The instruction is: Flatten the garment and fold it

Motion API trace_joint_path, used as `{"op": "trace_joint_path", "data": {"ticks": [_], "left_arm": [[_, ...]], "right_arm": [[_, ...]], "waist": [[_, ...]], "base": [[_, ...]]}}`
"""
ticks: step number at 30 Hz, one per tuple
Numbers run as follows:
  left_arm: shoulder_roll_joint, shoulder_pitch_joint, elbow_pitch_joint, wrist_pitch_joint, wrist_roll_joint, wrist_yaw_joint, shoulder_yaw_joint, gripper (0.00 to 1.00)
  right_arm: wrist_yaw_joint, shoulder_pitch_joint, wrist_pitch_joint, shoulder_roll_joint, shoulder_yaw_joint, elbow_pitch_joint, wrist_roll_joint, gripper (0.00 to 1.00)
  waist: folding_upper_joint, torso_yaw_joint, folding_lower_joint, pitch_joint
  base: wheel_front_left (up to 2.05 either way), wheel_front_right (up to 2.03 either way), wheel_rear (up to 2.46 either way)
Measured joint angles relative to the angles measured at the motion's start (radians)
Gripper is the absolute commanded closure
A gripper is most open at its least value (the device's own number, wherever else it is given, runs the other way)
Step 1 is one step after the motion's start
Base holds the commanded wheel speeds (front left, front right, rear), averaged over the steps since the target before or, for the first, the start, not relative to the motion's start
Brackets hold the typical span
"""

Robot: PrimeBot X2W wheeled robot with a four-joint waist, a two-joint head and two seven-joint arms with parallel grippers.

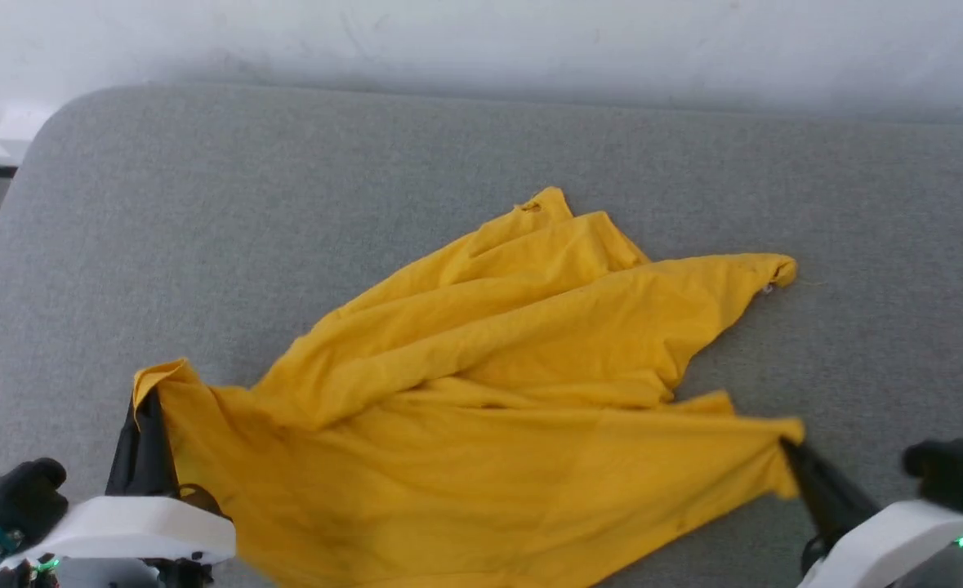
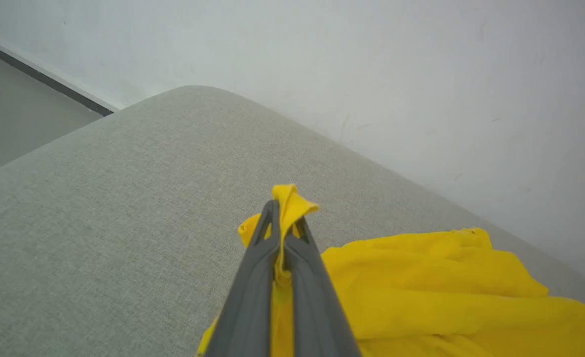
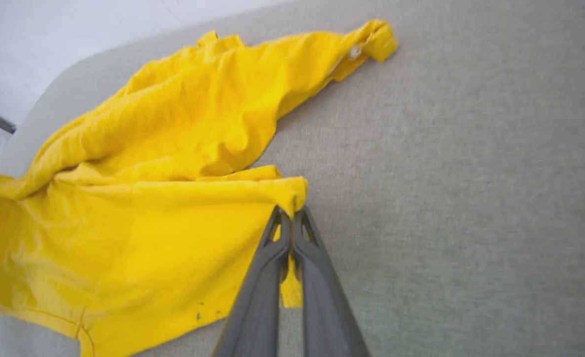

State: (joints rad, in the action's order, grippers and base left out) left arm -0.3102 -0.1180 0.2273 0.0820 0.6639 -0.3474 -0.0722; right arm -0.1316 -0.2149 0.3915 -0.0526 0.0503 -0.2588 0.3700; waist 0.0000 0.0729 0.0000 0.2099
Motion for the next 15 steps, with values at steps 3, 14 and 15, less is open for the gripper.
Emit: {"op": "trace_joint_path", "data": {"ticks": [3,14,15], "left_arm": [[0.018,0.003,0.048,0.009,0.035,0.02,0.008,1.0],[0.012,0.274,0.209,-0.068,0.085,0.048,-0.01,1.0],[0.003,0.313,0.212,-0.083,0.085,0.048,-0.012,1.0]], "right_arm": [[0.0,0.044,-0.061,0.0,0.044,-0.031,0.053,1.0],[0.0,0.394,-0.052,-0.001,0.075,-0.168,0.049,1.0],[0.0,0.438,-0.044,0.0,0.073,-0.172,0.038,1.0]], "waist": [[0.0,-0.011,-0.0001,-0.03],[0.0,-0.069,-0.0001,-0.138],[0.0,-0.075,-0.0001,-0.145]], "base": [[0.0,0.0,0.0],[0.0,0.0,0.0],[0.0,0.0,0.0]]}}
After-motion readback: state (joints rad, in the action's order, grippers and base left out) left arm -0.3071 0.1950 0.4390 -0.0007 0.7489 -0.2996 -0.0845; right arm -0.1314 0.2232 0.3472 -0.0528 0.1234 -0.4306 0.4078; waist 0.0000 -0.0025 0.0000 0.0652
